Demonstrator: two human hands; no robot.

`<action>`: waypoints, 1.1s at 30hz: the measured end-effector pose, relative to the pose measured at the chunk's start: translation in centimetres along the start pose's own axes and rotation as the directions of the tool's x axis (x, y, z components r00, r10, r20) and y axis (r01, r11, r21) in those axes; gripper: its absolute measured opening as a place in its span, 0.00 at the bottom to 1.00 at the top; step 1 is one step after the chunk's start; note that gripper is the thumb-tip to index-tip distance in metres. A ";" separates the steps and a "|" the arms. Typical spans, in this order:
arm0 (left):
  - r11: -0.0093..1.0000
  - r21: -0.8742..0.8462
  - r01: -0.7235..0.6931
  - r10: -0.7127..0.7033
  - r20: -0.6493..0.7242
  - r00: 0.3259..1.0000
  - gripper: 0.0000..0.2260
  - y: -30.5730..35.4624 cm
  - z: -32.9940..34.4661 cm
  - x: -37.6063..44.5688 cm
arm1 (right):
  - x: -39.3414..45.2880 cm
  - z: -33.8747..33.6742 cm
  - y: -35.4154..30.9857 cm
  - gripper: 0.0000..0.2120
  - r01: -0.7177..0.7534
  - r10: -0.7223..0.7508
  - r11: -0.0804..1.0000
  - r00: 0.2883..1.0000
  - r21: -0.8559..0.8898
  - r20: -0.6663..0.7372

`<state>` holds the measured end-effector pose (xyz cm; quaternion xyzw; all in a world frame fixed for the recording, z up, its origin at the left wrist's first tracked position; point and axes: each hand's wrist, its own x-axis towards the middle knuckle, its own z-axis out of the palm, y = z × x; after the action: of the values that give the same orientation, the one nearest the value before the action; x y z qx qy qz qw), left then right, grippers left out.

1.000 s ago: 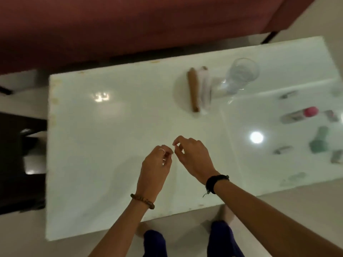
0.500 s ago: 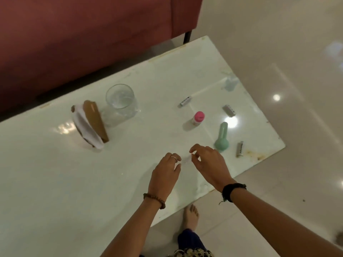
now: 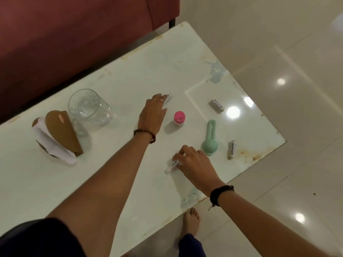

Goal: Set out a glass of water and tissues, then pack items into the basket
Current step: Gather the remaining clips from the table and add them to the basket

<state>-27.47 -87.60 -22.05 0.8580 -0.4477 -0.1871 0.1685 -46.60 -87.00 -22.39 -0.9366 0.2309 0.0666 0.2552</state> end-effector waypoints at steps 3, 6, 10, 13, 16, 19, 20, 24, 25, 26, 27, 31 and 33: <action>0.997 -0.011 0.070 -0.071 -0.050 0.996 0.15 0.8 0.4 1.4 | 0.0 0.2 0.4 0.09 0.025 -0.025 1.000 0.999 0.005 -0.027; 0.995 -0.021 0.100 -0.102 -0.125 0.987 0.08 1.0 0.6 1.4 | 0.0 0.2 0.4 0.09 0.017 -0.016 0.999 0.999 0.034 -0.028; 0.959 -0.229 0.169 -0.202 -0.127 0.971 0.06 -0.1 0.5 -1.2 | -0.2 0.2 -0.3 0.08 -0.152 0.165 0.961 0.986 0.230 -0.039; 0.814 -0.525 0.248 -0.376 -0.151 0.914 0.08 -1.5 -0.3 -5.8 | -0.1 0.0 -2.0 0.08 -0.289 0.338 0.830 0.941 0.477 -0.020; 0.671 -0.678 0.299 -0.507 -0.126 0.853 0.09 -3.6 -1.8 -11.8 | 0.1 0.1 -4.9 0.06 -0.321 0.398 0.708 0.917 0.629 0.020; 0.470 -0.798 0.378 -0.639 -0.012 0.769 0.07 -6.3 -4.0 -17.8 | 0.1 0.4 -9.1 0.05 -0.293 0.381 0.643 0.924 0.707 0.036; 0.399 -0.829 0.392 -0.677 0.022 0.736 0.08 -7.3 -5.0 -19.7 | 0.1 0.7 -10.8 0.05 -0.281 0.368 0.630 0.929 0.725 0.040; 0.196 -0.914 0.356 -0.790 0.068 0.610 0.09 -10.8 -8.7 -26.1 | 0.3 2.3 -18.7 0.04 -0.237 0.259 0.607 0.961 0.758 0.094; 0.159 -0.929 0.333 -0.810 0.070 0.582 0.09 -11.8 -9.7 -27.7 | 0.5 3.1 -21.1 0.04 -0.230 0.216 0.612 0.969 0.757 0.120; 0.131 -0.943 0.305 -0.827 0.066 0.559 0.09 -12.8 -10.6 -29.1 | 0.6 3.9 -23.5 0.05 -0.222 0.176 0.618 0.974 0.754 0.142; 0.113 -0.954 0.277 -0.843 0.056 0.536 0.09 -13.9 -11.4 -30.6 | 0.8 4.7 -25.8 0.05 -0.211 0.139 0.621 0.977 0.755 0.159; 0.107 -0.969 0.221 -0.906 -0.003 0.424 0.11 -18.8 -14.6 -35.5 | 1.5 7.8 -34.5 0.08 -0.165 -0.019 0.628 0.974 0.760 0.226; 0.118 -0.964 0.237 -0.936 -0.028 0.350 0.11 -21.6 -16.1 -38.1 | 1.9 9.4 -38.8 0.11 -0.135 -0.091 0.664 0.962 0.736 0.258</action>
<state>-24.80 -42.27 -11.35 0.7474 0.2401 -0.1138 0.6089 -26.87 -53.34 -13.61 -0.7278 0.2117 0.0977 0.6449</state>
